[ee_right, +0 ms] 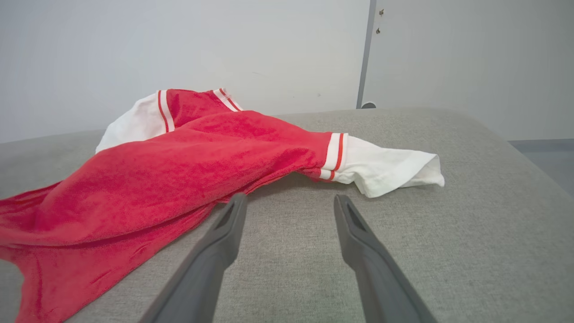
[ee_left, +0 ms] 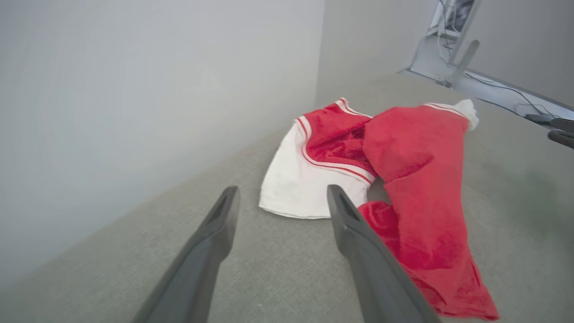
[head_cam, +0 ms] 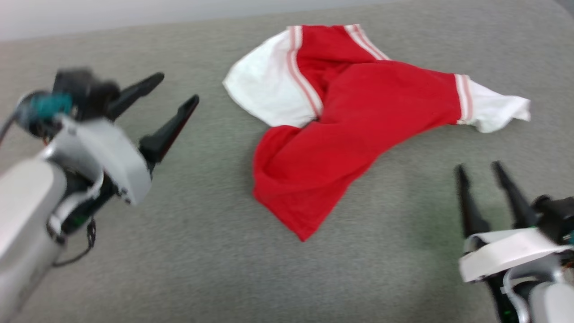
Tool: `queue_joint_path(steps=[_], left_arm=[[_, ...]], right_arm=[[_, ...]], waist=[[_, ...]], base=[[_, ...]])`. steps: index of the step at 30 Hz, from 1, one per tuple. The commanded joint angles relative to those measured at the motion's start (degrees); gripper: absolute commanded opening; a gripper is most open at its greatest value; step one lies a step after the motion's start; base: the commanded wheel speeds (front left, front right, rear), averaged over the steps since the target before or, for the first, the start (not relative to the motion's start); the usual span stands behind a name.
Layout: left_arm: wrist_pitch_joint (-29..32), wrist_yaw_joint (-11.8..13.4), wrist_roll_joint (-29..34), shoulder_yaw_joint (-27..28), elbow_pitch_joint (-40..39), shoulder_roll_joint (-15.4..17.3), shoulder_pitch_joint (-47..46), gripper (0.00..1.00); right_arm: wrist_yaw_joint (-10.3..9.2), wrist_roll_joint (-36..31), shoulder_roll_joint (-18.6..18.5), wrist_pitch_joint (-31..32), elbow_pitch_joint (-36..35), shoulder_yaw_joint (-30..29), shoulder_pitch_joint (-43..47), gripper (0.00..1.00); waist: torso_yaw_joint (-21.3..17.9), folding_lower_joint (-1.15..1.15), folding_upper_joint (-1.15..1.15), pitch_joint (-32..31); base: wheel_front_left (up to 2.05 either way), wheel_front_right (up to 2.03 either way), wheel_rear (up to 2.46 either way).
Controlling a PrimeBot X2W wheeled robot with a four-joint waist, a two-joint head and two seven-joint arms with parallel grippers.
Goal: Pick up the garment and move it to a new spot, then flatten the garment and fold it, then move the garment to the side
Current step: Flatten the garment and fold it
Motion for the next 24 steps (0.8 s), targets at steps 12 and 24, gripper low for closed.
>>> queue_joint_path(steps=[12, 24], left_arm=[[24.3, 0.07, -15.37, -19.17, 9.56, 1.65, -23.3, 1.0], [26.29, 0.07, -18.75, -28.8, 19.18, 2.66, -35.45, 1.0]], right_arm=[[-0.06, 0.36, 2.18, -3.15, -2.54, 8.44, 1.4, 1.0], [-0.06, 2.16, 2.47, -6.06, -2.52, 15.49, -0.15, 1.0]], waist=[[-12.21, 0.0, 0.0, 7.16], [-19.16, 0.0, 0.0, 11.9]], base=[[0.0, 0.0, 0.0], [0.0, 0.0, 0.0]])
